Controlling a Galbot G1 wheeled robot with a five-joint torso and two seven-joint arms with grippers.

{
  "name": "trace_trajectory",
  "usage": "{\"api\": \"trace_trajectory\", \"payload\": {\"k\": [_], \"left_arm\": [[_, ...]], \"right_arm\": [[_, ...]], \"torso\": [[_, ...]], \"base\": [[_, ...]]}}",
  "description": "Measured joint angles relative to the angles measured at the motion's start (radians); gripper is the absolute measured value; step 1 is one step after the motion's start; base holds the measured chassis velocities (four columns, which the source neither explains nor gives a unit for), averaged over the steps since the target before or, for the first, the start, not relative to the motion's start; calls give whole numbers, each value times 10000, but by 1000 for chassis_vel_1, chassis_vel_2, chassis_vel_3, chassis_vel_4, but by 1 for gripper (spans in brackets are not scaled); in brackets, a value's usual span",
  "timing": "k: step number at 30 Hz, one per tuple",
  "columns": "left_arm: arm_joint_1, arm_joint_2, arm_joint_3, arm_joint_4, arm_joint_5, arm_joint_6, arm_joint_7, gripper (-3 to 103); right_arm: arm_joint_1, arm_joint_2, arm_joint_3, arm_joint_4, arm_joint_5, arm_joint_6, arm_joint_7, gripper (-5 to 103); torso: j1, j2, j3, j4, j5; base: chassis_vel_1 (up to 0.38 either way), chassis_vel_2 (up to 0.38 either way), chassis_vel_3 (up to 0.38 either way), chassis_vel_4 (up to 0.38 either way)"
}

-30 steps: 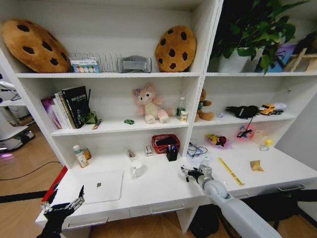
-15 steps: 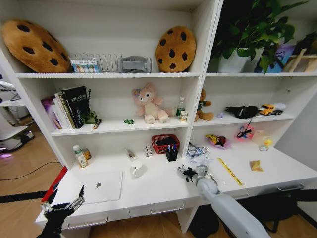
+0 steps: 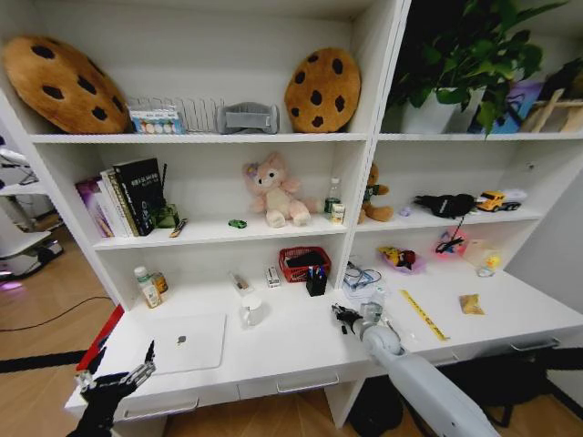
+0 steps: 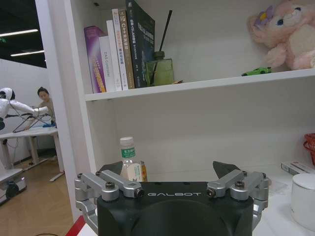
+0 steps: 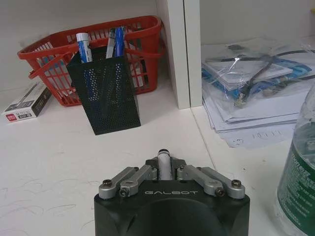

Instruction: Organize the objects on the table.

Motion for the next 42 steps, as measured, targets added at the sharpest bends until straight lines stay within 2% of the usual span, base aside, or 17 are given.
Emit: {"api": "trace_trajectory", "payload": {"k": [2,8,9,10,12,13,15,17,18,21,23,24,27,28,29,32,42], "left_arm": [[0,0,0,0,0,0,0,100],[0,0,0,0,0,0,0,100],[0,0,0,0,0,0,0,100],[0,0,0,0,0,0,0,100],[0,0,-1,0,0,0,0,100],[0,0,0,0,0,0,1,100],[0,0,0,0,0,1,1,100],[0,0,-1,0,0,1,1,100],[0,0,-1,0,0,1,1,100],[0,0,-1,0,0,0,0,100],[0,0,-1,0,0,0,-1,100],[0,0,0,0,0,0,3,100],[0,0,0,0,0,1,2,100],[0,0,-1,0,0,1,2,100],[0,0,-1,0,0,1,2,100],[0,0,-1,0,0,1,1,100],[0,0,0,0,0,1,1,100]], "right_arm": [[2,-50,47,0,30,-84,-77,11],[50,-52,92,-63,58,45,-312,11],[160,6,69,-134,-58,615,-849,11],[160,6,69,-134,-58,615,-849,11],[579,123,46,-302,-450,1325,-1627,11],[1040,264,-65,-606,-1074,2087,-2102,11],[1219,324,-118,-731,-1294,2319,-2222,11],[1896,552,-360,-1177,-1861,3247,-2583,11],[1896,552,-360,-1177,-1861,3247,-2583,11],[2776,1053,-915,-1934,-2333,4626,-2714,11],[2815,1089,-940,-1995,-2379,4718,-2718,11],[3042,1381,-1099,-2397,-2735,5315,-2722,11],[3205,1697,-1212,-2838,-3094,5786,-2690,11],[3358,2079,-1314,-3353,-3503,6331,-2575,11],[3358,2079,-1314,-3353,-3503,6331,-2575,11],[3532,2717,-1283,-4299,-4309,7289,-2401,11],[3678,2872,-797,-4900,-4503,7815,-2368,11]], "torso": [[0,0,0,1,0],[0,0,1,-3,-3],[1,-2,2,-6,5],[1,-2,2,-6,5],[0,-2,1,-3,-1],[0,-1,1,-3,-6],[0,-2,1,-3,-2],[1,-2,1,0,-5],[1,-2,1,0,-5],[1,-2,1,1,-4],[1,-1,1,1,-5],[1,-2,-1,0,-7],[0,-2,0,-1,-6],[1,-2,0,0,-2],[1,-2,0,0,-2],[2,-2,0,1,-3],[1,0,-1,-1,-4]], "base": [[0,0,0,0],[0,0,0,0],[0,0,0,0],[0,0,0,0],[0,0,0,0],[0,0,0,0],[0,0,0,0],[0,0,0,0],[0,0,0,0],[0,0,0,0],[0,0,0,0],[0,0,0,0],[0,0,0,0],[0,0,0,0],[0,0,0,0],[0,0,0,0],[0,0,0,0]]}}
